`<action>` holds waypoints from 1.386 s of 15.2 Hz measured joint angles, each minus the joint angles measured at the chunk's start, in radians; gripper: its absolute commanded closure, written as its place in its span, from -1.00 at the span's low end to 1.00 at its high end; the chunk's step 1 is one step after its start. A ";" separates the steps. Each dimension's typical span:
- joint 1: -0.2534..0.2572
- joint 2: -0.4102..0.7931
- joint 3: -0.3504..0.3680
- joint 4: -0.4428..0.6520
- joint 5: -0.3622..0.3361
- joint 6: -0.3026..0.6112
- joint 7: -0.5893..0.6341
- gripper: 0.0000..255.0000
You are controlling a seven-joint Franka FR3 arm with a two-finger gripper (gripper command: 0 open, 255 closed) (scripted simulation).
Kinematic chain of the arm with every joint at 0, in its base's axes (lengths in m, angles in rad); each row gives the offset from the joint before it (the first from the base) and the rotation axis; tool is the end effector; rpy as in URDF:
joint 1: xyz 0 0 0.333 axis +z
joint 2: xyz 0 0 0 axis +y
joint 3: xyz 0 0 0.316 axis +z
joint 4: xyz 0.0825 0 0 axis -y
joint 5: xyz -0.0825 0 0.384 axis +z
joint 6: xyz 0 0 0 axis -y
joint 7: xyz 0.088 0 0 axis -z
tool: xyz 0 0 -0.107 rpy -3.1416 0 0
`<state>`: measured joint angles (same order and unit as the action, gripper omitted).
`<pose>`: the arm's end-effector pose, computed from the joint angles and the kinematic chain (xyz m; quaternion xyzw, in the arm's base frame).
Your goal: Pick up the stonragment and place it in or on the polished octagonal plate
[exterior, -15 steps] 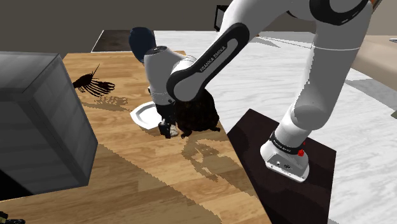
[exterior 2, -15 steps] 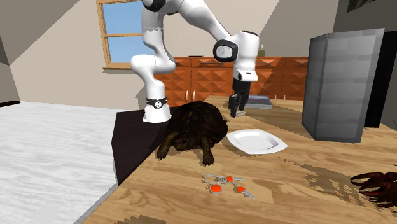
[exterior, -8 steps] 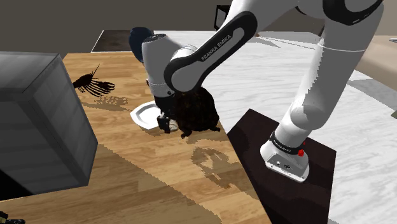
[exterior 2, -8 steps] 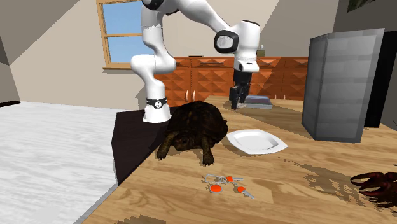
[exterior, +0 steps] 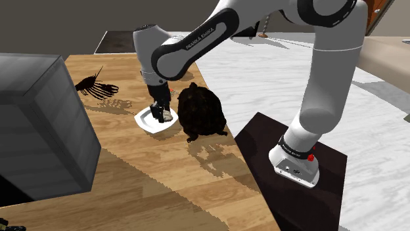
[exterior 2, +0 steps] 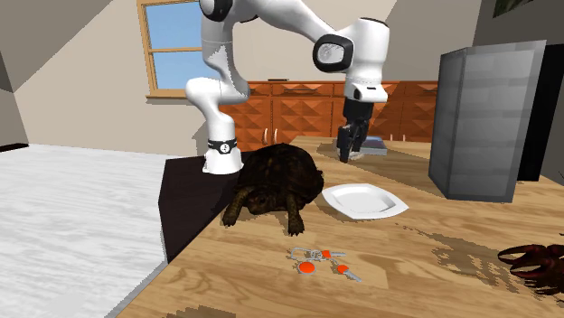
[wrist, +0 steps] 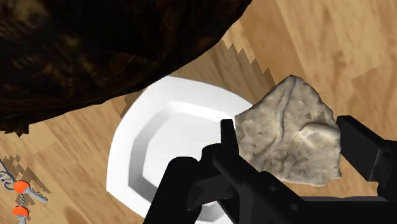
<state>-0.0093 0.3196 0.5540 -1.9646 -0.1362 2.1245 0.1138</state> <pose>0.5165 0.2914 0.3248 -0.9677 -0.2447 0.0594 0.0089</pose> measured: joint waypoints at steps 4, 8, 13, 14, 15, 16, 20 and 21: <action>0.003 0.110 -0.036 0.174 -0.047 -0.075 -0.032 1.00; 0.019 0.230 -0.071 0.348 -0.089 -0.135 -0.060 1.00; 0.021 0.265 -0.082 0.344 -0.104 -0.100 -0.061 1.00; 0.023 0.272 -0.085 0.343 -0.107 -0.092 -0.060 1.00; 0.026 0.282 -0.087 0.341 -0.112 -0.081 -0.057 1.00; 0.029 0.291 -0.090 0.342 -0.115 -0.074 -0.055 1.00; 0.033 0.325 -0.101 0.338 -0.129 -0.038 -0.052 1.00; 0.033 0.328 -0.103 0.326 -0.132 -0.023 -0.050 1.00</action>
<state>0.0234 0.6475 0.4512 -1.6386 -0.2683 2.1012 0.0641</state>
